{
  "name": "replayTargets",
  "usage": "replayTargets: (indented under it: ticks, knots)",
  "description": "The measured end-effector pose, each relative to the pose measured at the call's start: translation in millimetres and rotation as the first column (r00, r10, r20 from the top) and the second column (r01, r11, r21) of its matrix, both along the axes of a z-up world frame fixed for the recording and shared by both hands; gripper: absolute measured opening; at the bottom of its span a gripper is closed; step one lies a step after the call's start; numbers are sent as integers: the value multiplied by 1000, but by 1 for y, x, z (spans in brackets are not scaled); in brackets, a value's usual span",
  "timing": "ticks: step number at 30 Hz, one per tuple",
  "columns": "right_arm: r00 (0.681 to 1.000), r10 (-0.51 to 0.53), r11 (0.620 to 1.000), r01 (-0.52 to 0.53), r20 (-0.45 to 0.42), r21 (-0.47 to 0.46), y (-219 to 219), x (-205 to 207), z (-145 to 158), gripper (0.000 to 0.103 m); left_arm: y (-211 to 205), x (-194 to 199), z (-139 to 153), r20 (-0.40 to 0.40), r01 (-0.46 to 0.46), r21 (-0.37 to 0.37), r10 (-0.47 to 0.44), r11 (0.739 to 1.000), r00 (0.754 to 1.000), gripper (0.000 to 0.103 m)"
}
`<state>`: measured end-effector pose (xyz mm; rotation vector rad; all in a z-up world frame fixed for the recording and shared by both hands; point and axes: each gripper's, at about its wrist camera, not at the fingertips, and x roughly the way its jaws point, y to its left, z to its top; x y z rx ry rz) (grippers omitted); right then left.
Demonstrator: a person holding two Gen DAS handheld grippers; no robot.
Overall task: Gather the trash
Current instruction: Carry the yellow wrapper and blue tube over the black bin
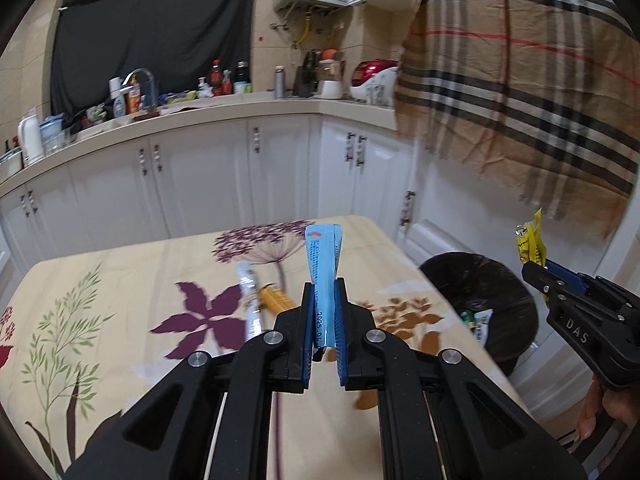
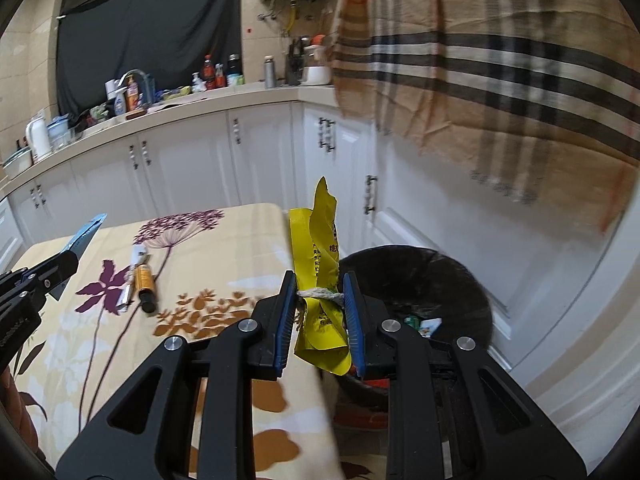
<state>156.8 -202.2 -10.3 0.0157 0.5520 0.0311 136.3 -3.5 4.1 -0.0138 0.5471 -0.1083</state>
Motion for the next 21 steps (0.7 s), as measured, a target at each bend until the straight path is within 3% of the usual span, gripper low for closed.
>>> replayTargets:
  ticks: [21]
  knots:
    - [985, -169, 985, 170, 45, -15, -74, 11, 2, 23, -105, 35, 7, 81, 198, 27, -199, 980, 977, 10]
